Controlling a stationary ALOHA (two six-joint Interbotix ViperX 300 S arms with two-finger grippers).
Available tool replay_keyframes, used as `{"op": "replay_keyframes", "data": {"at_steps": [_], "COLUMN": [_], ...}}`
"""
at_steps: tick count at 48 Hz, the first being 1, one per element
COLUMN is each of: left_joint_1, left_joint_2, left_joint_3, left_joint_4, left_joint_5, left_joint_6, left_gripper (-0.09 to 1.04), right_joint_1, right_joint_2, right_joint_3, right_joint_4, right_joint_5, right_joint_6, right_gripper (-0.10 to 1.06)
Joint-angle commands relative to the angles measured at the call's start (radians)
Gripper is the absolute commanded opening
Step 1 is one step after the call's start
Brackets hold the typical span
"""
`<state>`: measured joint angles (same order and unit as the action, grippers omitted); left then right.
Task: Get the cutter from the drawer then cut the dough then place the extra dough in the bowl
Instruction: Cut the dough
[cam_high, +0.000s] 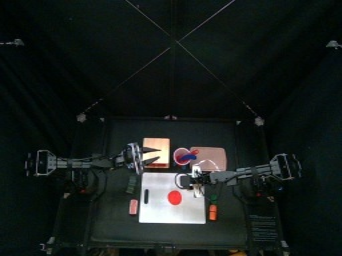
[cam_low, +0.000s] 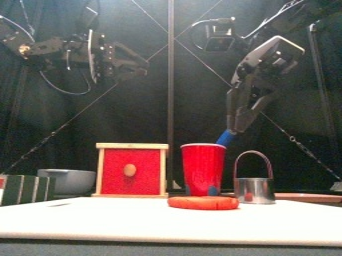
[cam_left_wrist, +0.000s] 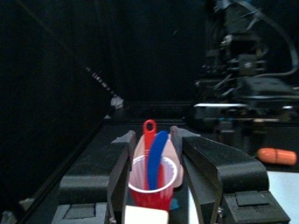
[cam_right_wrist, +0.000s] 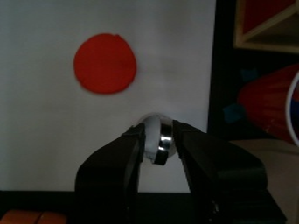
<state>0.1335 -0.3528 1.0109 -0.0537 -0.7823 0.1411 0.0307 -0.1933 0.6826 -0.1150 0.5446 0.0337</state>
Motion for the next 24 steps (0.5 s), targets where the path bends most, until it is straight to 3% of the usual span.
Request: {"op": "replay_keyframes", "data": {"at_steps": [1,13,24], "left_joint_1": [-0.074,-0.138,-0.167], "left_joint_2": [-0.005,0.003,0.026], "left_joint_3": [-0.012,-0.005,0.017], "left_joint_4": [-0.029,-0.041,-0.023], "left_joint_5": [-0.012,-0.012,-0.011], "left_joint_6": [0.006,0.011,0.051], "left_gripper": [0.78,0.78,0.78], "right_joint_1": [-0.018,-0.043,-0.051], "right_joint_2": [-0.005,0.051,0.061], "right_joint_3": [0.003,0.014,0.014], "right_joint_4": [-0.002,-0.006,0.037], "right_joint_5": [-0.008,-0.014,-0.011], "right_joint_6": [-0.002,-0.005,-0.003], "right_gripper": [0.73,0.73,0.72]}}
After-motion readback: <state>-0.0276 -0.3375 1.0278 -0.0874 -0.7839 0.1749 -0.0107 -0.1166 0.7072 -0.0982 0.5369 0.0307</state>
